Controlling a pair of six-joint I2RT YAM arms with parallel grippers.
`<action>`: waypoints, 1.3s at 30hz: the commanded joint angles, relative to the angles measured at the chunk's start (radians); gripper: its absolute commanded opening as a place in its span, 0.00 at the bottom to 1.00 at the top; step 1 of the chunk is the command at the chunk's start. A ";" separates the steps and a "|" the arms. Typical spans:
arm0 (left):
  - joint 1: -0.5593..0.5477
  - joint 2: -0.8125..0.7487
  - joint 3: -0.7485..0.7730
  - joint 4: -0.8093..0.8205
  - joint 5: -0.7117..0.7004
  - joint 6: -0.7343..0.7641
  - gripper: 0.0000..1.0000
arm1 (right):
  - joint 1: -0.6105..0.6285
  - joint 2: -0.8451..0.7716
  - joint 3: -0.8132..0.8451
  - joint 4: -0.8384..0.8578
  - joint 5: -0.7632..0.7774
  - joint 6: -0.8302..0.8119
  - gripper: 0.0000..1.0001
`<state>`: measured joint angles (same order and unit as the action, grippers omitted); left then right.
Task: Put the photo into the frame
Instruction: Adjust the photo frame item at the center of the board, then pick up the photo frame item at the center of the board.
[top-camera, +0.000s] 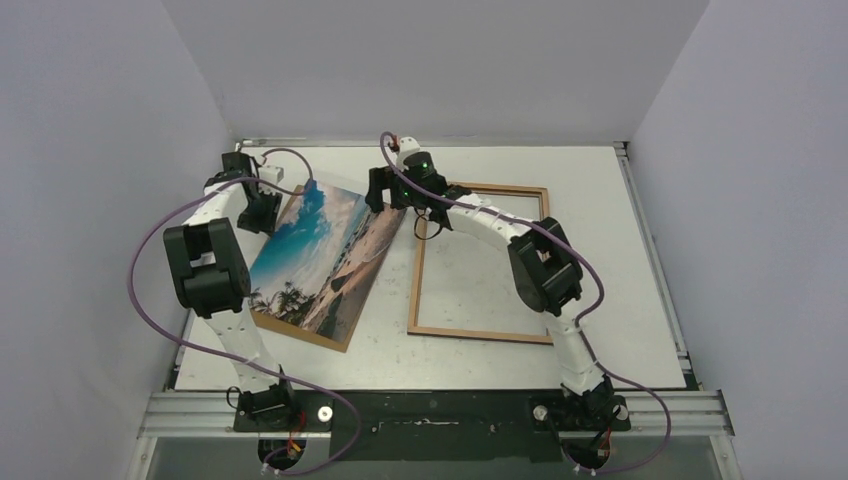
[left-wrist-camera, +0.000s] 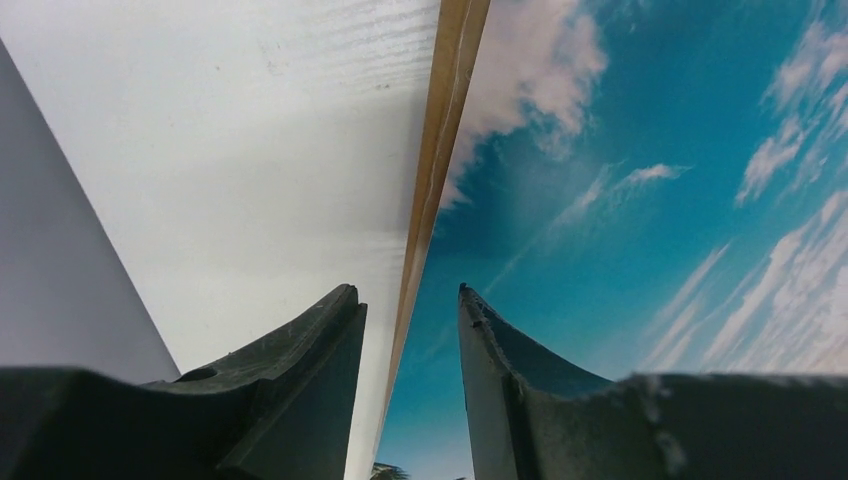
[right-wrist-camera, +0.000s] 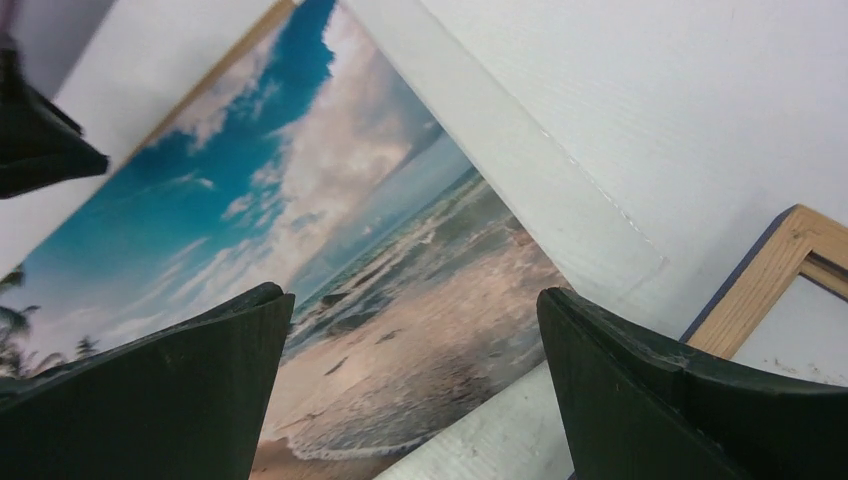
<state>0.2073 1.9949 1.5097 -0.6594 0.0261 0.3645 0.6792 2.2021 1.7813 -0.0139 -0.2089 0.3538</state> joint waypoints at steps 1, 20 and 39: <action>-0.020 0.010 0.017 0.067 0.033 -0.026 0.37 | -0.017 0.102 0.066 -0.005 0.072 0.009 1.00; -0.037 0.018 -0.111 0.152 -0.012 0.005 0.38 | -0.056 0.156 0.053 0.017 0.260 0.140 1.00; -0.090 0.261 0.410 0.085 -0.067 -0.175 0.48 | -0.054 0.280 0.219 -0.125 0.247 0.232 0.95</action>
<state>0.1299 2.1559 1.7771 -0.5713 0.0120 0.2638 0.6140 2.4523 1.9415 -0.0917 0.0055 0.5385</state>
